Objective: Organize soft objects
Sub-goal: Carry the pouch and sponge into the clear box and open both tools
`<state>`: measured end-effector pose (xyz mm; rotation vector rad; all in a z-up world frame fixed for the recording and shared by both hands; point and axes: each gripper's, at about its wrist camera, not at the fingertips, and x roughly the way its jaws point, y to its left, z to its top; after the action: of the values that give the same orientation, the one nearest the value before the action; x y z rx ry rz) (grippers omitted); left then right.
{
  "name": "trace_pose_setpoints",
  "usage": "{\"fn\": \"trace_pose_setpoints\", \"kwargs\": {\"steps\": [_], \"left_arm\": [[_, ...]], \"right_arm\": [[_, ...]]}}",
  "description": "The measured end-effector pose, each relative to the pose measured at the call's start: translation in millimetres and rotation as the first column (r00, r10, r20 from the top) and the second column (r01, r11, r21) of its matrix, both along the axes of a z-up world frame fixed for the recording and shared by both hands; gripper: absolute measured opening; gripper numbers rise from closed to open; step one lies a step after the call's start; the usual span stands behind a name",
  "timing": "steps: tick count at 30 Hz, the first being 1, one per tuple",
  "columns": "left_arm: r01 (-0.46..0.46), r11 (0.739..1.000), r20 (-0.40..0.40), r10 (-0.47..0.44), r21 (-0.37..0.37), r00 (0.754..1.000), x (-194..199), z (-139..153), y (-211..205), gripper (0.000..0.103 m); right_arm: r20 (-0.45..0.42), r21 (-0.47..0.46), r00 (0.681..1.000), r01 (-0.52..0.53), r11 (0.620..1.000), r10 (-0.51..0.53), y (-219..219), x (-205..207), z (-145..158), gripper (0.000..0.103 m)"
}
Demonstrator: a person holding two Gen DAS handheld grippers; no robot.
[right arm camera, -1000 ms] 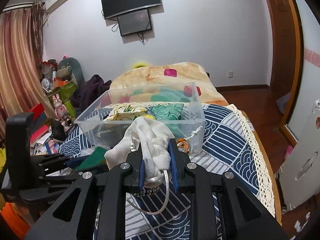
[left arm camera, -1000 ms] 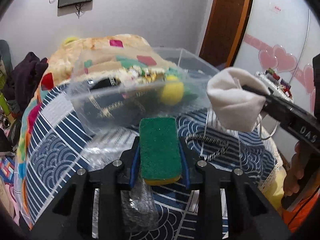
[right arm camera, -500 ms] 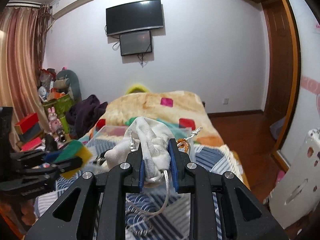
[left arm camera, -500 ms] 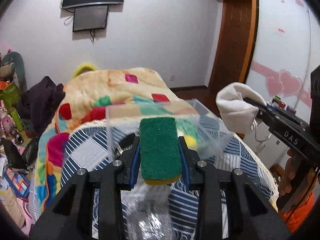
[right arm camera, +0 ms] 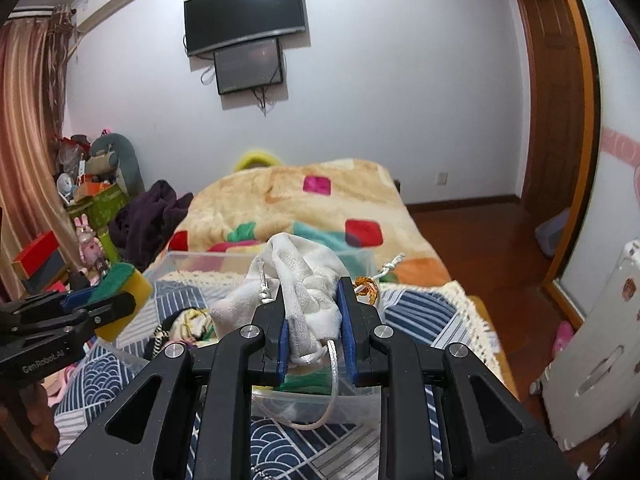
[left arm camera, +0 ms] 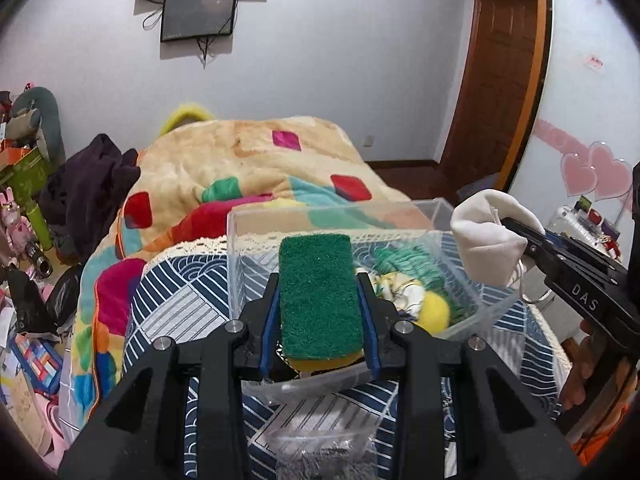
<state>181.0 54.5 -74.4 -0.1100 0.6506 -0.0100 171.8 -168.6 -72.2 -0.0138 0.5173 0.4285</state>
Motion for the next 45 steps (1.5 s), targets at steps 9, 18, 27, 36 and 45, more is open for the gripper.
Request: {"fn": "trace_pose_setpoints", "kwargs": {"steps": [9, 18, 27, 36, 45], "left_arm": [[0.004, 1.000, -0.071, -0.004, 0.012, 0.997, 21.3, -25.9, -1.6, 0.035], [0.026, 0.999, -0.093, -0.023, 0.039, 0.995, 27.6, -32.5, -9.9, 0.036], [0.042, 0.999, -0.078, -0.039, 0.034, 0.996, 12.6, -22.0, -10.1, 0.048], [0.061, 0.998, 0.014, -0.062, 0.030, 0.998, -21.5, 8.9, -12.6, 0.071], [0.047, 0.998, 0.057, -0.050, 0.050, 0.997, -57.1, 19.8, -8.2, 0.095]], "right_arm": [[-0.076, -0.077, 0.997, -0.014, 0.997, 0.009, 10.0, 11.6, -23.3, 0.019], [-0.111, -0.128, 0.994, -0.032, 0.991, 0.018, 13.1, 15.0, -29.3, 0.022], [-0.110, -0.132, 0.993, -0.048, 0.990, 0.033, 9.4, 8.3, -24.5, 0.036], [-0.033, -0.097, 0.998, -0.059, 0.993, 0.056, 4.4, -14.9, -1.3, 0.056], [0.040, -0.052, 0.996, -0.074, 0.996, 0.076, -3.7, -42.3, 14.8, 0.072]]}}
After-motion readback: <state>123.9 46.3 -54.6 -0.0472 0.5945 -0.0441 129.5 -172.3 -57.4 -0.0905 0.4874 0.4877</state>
